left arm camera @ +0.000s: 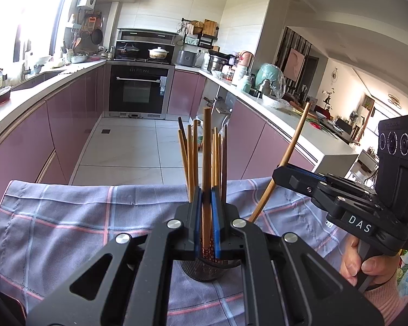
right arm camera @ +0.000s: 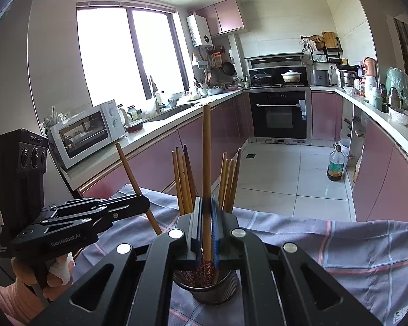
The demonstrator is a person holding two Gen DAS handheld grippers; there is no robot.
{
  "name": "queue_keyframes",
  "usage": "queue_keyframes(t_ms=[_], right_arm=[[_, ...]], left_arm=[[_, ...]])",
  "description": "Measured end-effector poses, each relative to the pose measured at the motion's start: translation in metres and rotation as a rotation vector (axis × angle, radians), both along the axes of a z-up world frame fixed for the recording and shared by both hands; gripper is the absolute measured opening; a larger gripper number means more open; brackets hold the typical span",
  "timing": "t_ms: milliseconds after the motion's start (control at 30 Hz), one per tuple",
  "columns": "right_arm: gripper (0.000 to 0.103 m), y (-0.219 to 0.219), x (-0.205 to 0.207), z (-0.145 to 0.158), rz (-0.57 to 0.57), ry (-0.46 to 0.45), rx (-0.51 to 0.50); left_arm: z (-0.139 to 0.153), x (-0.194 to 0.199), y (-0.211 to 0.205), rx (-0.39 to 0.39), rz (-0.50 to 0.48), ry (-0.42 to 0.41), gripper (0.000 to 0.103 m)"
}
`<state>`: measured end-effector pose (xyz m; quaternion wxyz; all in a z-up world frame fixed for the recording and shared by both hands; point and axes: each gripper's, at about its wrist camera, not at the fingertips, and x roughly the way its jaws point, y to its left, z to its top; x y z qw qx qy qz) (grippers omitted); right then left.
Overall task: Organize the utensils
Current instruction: 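Lower the held chopstick into the black mesh cup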
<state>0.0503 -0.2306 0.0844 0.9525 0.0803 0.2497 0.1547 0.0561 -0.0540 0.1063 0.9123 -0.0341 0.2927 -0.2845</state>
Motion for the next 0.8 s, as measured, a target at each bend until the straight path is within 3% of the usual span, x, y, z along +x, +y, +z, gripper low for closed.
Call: queue_keyframes(t_ms=[800], right_arm=[[0.005,0.008,0.02,-0.024,0.047,0.121,-0.009]], left_arm=[[-0.026,0.021,-0.003,0.029,-0.023,0.069,0.007]])
